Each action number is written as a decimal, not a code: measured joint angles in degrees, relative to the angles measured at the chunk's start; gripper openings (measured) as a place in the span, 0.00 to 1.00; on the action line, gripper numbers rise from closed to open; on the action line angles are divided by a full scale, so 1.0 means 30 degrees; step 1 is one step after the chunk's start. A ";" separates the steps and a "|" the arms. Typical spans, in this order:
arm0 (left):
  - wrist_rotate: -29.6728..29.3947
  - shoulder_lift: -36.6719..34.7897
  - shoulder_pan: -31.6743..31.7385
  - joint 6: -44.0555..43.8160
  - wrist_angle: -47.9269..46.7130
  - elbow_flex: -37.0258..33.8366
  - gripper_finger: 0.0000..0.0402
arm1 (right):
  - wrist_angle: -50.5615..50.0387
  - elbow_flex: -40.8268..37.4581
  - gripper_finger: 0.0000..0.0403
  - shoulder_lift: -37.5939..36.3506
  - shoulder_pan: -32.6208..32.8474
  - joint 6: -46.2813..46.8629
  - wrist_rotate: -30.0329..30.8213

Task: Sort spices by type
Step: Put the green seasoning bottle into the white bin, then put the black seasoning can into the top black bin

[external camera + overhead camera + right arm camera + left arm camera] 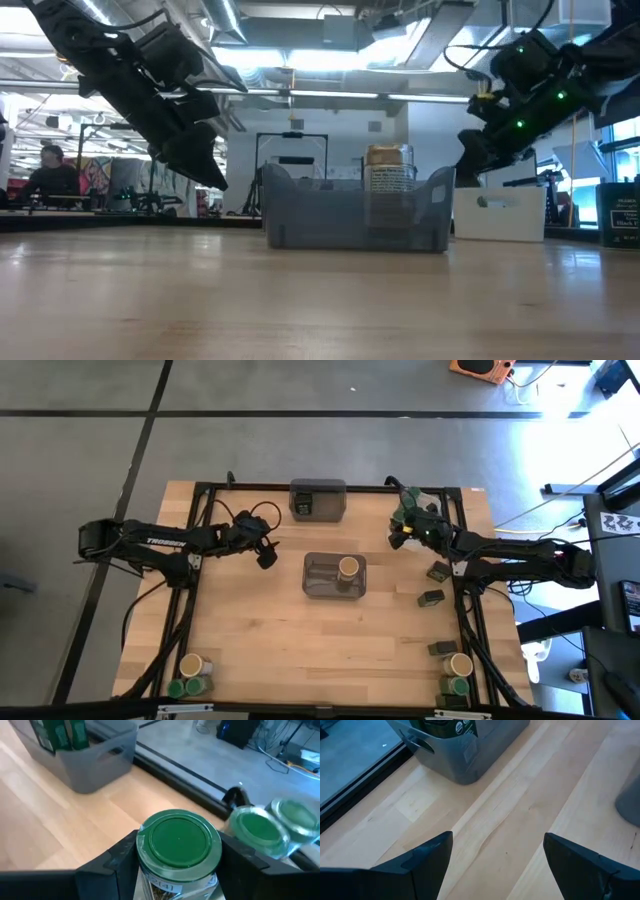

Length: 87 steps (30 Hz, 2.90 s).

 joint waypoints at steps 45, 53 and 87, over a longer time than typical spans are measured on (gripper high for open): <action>0.0007 0.0000 0.0007 -0.0021 -0.0007 0.0000 0.77 | -0.0031 -0.0265 0.63 0.0029 0.0007 0.0135 -0.0552; 0.0007 0.0000 0.0007 0.0065 -0.0007 0.0000 0.77 | -0.1034 0.0413 0.88 0.0029 -0.0001 0.0209 0.0521; 0.1979 -0.0005 -0.1414 0.1719 0.2285 0.0000 0.77 | -0.8405 0.7048 0.94 0.0022 0.4384 -0.0618 -1.2296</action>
